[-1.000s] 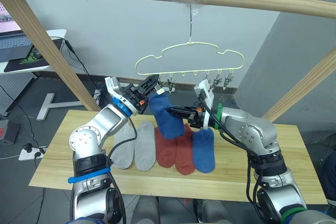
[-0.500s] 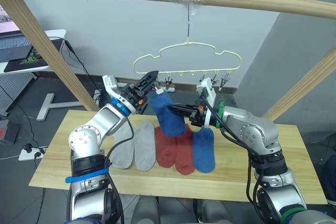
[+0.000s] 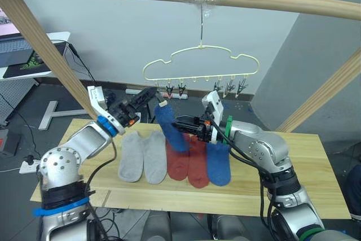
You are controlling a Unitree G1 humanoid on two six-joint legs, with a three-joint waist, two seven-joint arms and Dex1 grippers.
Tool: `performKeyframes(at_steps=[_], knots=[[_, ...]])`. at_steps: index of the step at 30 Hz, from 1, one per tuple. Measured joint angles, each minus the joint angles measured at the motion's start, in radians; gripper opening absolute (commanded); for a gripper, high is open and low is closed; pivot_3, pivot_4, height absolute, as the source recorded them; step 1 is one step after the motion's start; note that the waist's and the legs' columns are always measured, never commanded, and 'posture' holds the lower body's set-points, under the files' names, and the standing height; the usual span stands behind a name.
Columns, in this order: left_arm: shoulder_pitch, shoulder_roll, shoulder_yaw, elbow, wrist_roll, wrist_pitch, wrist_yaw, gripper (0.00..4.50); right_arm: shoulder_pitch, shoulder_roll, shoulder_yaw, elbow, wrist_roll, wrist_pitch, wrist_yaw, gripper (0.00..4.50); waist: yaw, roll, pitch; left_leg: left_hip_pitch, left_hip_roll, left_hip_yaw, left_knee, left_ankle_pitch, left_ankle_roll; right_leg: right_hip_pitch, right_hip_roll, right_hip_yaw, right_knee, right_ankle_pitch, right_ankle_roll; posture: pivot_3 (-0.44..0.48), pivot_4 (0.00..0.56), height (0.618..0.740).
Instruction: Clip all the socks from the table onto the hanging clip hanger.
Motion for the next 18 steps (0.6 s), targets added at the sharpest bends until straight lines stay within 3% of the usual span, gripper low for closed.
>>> performKeyframes(at_steps=[5,10,13,18], knots=[[0.055,0.055,-0.112,-0.089,0.163,-0.053,-0.092,4.5,0.05,-0.053,0.031,0.003,-0.06,-0.053,-0.005,4.48,0.003,0.001,0.0,0.0,-0.001,0.001,0.0,0.001,-0.002,0.0,-0.001,0.001,-0.001,0.0,0.0,0.175,0.168,0.74],[0.14,0.095,-0.348,-0.169,0.52,-0.265,-0.179,4.5,0.088,-0.132,0.006,0.009,-0.119,-0.119,-0.01,4.48,0.003,0.004,0.002,0.0,-0.001,0.002,-0.001,0.001,-0.002,0.0,-0.001,0.002,-0.001,-0.002,-0.003,0.17,0.171,0.74],[0.145,-0.016,-0.423,-0.159,0.667,-0.412,-0.165,3.93,0.115,-0.184,-0.022,-0.027,-0.124,-0.152,-0.003,4.5,0.006,0.003,0.003,-0.001,-0.001,0.001,-0.001,0.001,-0.002,0.0,-0.001,0.002,-0.001,-0.002,-0.003,0.161,0.175,0.74],[0.085,-0.195,-0.501,-0.054,0.891,-0.646,-0.102,2.33,0.172,-0.294,-0.081,-0.143,-0.15,-0.244,0.019,4.5,0.021,0.004,0.003,0.0,-0.001,0.002,0.0,0.001,-0.001,0.0,-0.001,0.003,-0.001,-0.002,-0.003,0.139,0.177,0.74]])
